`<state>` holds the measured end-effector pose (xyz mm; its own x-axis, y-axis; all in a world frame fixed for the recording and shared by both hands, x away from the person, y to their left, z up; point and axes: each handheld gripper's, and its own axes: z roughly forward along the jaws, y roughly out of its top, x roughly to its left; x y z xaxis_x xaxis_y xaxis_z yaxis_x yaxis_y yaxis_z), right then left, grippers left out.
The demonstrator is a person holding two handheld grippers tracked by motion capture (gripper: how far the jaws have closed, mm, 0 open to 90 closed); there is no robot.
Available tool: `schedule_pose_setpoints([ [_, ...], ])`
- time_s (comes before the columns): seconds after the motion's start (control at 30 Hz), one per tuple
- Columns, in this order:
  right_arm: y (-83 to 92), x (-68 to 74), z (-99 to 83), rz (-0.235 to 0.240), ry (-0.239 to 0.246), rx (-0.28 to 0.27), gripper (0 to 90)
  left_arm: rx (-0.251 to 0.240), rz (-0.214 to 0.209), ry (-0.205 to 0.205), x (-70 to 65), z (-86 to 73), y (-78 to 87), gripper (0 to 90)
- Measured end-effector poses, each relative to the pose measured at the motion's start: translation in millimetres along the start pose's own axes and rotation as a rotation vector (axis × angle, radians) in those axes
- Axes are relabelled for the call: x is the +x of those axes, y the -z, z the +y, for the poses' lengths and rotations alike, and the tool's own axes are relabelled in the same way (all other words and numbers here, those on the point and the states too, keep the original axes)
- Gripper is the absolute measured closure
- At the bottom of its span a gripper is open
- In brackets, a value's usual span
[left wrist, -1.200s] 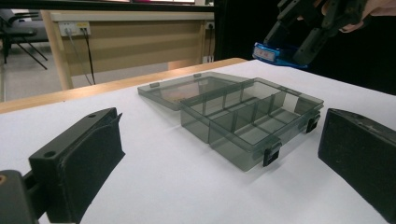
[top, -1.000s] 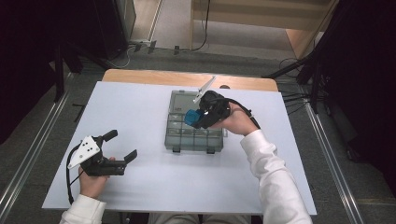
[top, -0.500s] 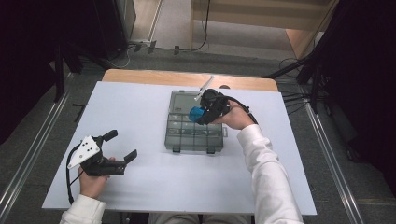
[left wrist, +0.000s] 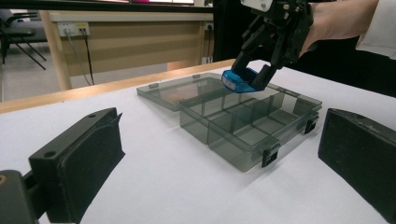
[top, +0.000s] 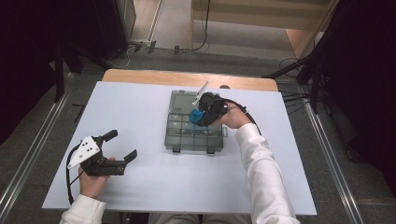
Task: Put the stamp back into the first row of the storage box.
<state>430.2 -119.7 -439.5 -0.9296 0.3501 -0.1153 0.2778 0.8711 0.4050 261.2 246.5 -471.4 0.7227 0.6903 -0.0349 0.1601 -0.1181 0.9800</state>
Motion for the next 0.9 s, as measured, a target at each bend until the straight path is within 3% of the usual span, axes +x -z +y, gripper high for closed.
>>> schedule_pose_setpoints([
  [0.2, -3.9, -0.4, -1.7, -0.004, 0.029, 0.009, 41.9, 0.000, 0.000, 0.001, 0.0, -0.1, -0.1, 0.0],
  [0.27, -5.3, -2.2, -2.6, 0.030, -0.005, 0.004, 37.9, 0.001, 0.000, 0.000, 0.1, -0.1, -0.1, 0.0],
  [0.3, -6.6, -3.6, -3.1, 0.028, -0.029, -0.010, 27.5, 0.001, 0.000, 0.001, 0.1, -0.1, -0.1, 0.0],
  [0.33, -6.4, -4.1, -3.6, 0.024, -0.054, -0.011, 23.1, 0.001, 0.000, 0.001, 0.2, -0.1, 0.0, 0.0],
  [0.43, -2.7, -5.2, -5.3, 0.022, -0.055, -0.030, 20.5, 0.000, 0.000, 0.001, 0.3, -0.1, 0.0, 0.0],
  [0.67, 6.9, -2.3, -6.2, 0.007, -0.112, -0.048, 12.7, -0.001, -0.002, 0.000, 0.1, 0.2, 0.3, 0.0],
  [0.9, 20.2, 1.2, -5.7, -0.018, -0.210, -0.054, 0.0, -0.005, -0.004, 0.001, -0.8, 0.3, 0.8, 0.0],
])
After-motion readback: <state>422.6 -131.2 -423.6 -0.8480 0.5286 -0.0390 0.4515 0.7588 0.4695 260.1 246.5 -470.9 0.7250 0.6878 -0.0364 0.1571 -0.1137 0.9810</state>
